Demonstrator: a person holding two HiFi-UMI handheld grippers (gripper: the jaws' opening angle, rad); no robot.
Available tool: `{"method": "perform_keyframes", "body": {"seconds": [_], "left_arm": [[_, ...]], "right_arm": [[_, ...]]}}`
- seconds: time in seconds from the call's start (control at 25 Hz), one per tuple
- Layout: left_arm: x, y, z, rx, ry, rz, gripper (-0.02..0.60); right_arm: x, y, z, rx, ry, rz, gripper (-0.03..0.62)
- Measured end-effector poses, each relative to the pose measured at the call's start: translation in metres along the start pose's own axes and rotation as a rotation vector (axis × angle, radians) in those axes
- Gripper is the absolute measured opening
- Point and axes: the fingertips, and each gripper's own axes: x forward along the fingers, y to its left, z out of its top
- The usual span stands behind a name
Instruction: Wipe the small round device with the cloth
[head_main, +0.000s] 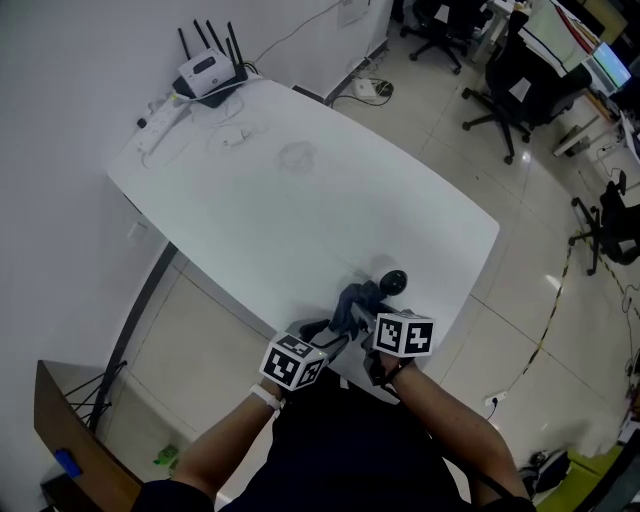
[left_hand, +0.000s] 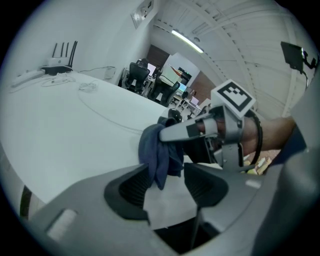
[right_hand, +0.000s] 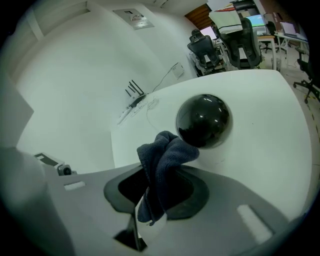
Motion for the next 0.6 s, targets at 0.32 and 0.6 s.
{"method": "perform_keyframes", "body": {"seconds": [0.32,0.6], "left_arm": [[0.011,-0.003,0.004,0.028,0.014,-0.05,0.221],[0.015,-0.011,0.003,0.056,0.038,-0.102,0.221]], "right_arm": [[-0.032,-0.044,-0.029,0.054,-0.02,-0.045,0.097],[-0.079,-0.083,-0.026,0.116,-0.088,-0.023,0.097]]}}
